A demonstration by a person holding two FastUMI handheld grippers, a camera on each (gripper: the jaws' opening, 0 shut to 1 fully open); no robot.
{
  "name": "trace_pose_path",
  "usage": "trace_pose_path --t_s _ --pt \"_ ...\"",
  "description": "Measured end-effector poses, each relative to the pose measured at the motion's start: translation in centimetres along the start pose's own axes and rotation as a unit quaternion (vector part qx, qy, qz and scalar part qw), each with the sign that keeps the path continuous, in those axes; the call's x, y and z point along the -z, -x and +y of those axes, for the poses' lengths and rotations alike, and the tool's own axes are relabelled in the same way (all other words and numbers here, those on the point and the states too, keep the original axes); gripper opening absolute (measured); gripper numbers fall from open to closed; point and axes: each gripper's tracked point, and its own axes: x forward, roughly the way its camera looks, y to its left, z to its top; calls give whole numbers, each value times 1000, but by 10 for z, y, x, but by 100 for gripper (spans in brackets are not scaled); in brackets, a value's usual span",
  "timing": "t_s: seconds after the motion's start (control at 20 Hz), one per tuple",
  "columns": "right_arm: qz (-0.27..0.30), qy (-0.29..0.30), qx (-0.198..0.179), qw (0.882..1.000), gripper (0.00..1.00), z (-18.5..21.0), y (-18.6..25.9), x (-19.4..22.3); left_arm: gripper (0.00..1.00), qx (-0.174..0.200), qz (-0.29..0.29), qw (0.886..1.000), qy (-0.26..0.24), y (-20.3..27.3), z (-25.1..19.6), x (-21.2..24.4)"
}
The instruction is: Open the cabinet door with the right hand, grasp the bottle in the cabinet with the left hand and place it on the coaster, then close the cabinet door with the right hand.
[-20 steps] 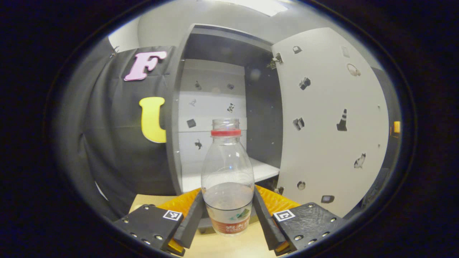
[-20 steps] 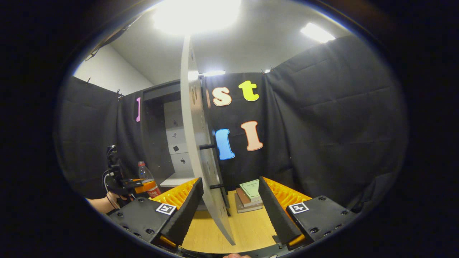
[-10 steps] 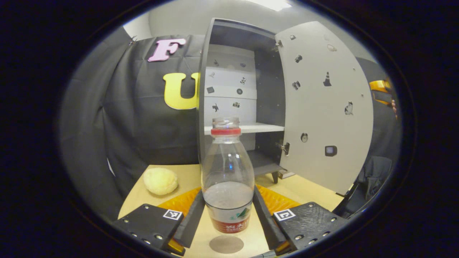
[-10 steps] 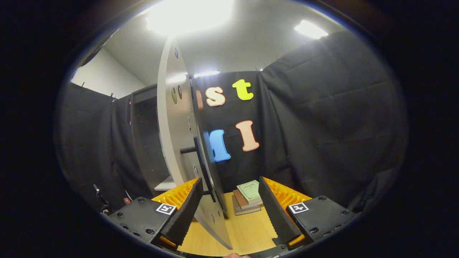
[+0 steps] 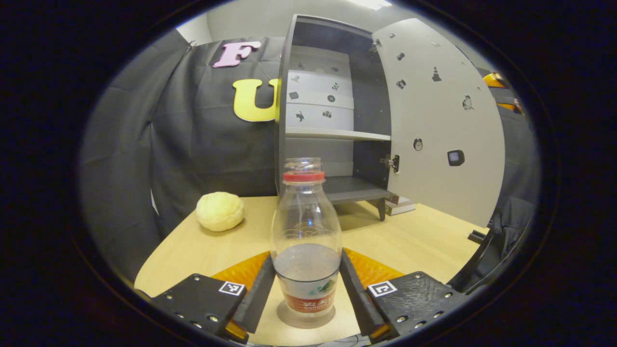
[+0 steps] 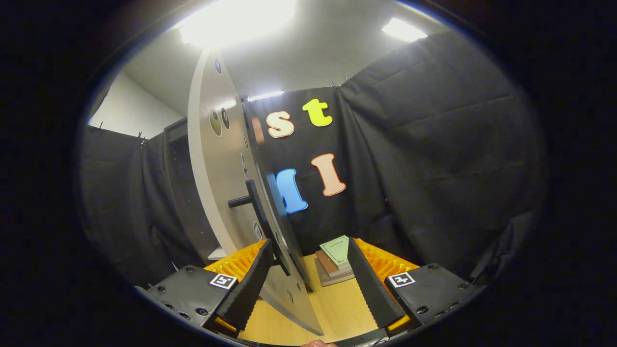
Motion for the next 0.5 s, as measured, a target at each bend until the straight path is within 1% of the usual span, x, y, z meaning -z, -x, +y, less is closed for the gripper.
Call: trace_pose_path --t_s 0.05,0.1,0.15,0.25,0.35,0.4,0.5 --pt "2 -1 3 1000 98 -1 0 1 77 -4 1 1000 -3 -4 2 3" --pt "1 0 8 1000 98 -1 0 1 77 -3 4 1000 -2 -5 1 8" --pt "0 1 12 1000 98 -3 0 0 75 -3 9 1000 -2 -7 0 15" --pt "2 1 17 1000 98 -4 2 2 78 -4 17 1000 -11 -8 -2 25" --pt "4 5 22 1000 98 -4 2 5 78 -3 22 1000 -13 -7 -2 32" --pt "3 9 28 1000 98 -6 1 6 75 -1 21 1000 -11 -6 -3 35" --pt "7 21 39 999 98 -10 -1 10 80 -6 31 999 -6 -5 -2 44"
